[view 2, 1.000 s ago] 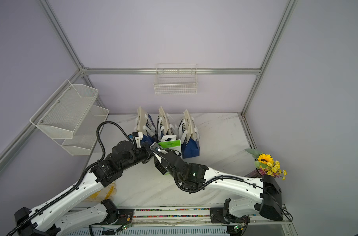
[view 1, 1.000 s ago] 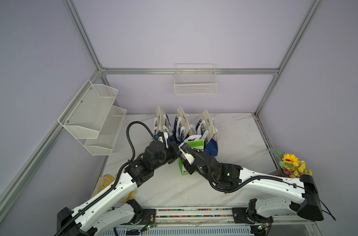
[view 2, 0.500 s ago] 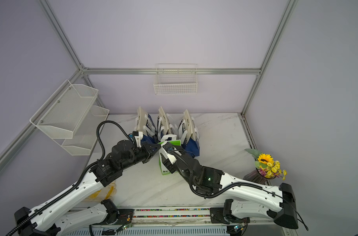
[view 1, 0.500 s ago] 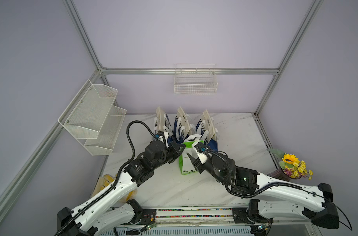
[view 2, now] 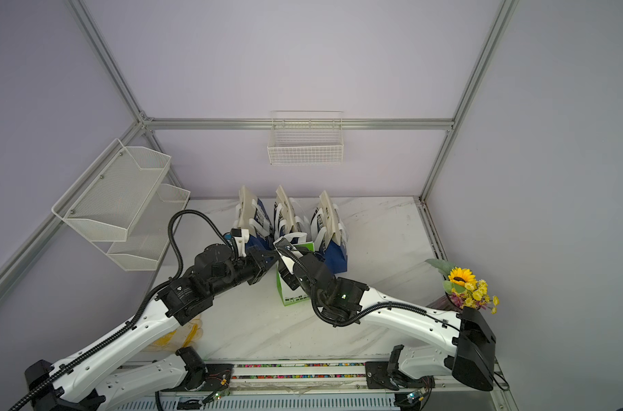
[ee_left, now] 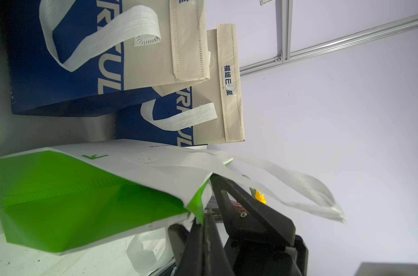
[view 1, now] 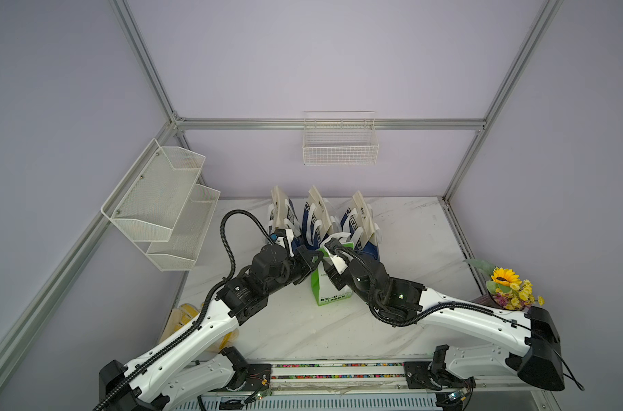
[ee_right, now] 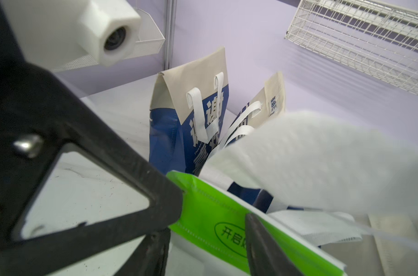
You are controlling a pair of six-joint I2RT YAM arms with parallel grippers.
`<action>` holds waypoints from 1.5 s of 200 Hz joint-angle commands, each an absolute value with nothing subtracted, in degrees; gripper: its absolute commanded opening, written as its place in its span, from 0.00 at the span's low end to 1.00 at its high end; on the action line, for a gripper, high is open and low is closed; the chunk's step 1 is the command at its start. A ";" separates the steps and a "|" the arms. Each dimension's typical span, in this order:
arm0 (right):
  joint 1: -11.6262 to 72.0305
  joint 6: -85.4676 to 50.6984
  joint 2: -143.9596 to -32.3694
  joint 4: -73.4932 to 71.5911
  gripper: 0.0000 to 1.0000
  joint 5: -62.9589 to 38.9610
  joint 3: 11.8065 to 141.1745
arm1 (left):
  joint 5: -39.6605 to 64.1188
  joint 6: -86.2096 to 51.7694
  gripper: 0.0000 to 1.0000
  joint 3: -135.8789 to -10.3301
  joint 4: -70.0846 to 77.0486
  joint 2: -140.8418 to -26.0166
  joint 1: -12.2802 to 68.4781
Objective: Open the takeout bag
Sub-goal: Open the takeout bag at the center of the board.
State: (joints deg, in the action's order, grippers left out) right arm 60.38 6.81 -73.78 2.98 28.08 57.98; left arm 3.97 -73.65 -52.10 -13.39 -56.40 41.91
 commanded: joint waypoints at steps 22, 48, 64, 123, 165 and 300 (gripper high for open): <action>57.59 6.86 -74.53 0.18 0.44 27.38 59.37 | 4.92 -72.07 0.00 -56.40 -12.23 -55.20 42.28; 57.04 7.19 -75.14 -0.26 0.26 26.71 59.59 | 4.92 -72.07 0.00 -56.43 -12.57 -55.20 42.26; 56.96 7.60 -75.49 -0.26 0.01 26.20 60.06 | 4.77 -71.97 0.00 -56.43 -12.93 -55.35 42.28; 56.73 1.43 -75.85 10.87 0.00 27.73 67.51 | -2.63 -56.34 0.72 -56.38 -25.55 -50.22 43.24; 56.78 -11.83 -77.95 31.29 0.00 24.50 78.56 | 0.45 -45.46 0.88 -49.21 -18.38 -50.33 45.48; 56.78 -19.77 -78.22 44.79 0.00 15.54 88.43 | 4.35 -37.79 0.81 -42.77 3.14 -58.53 47.13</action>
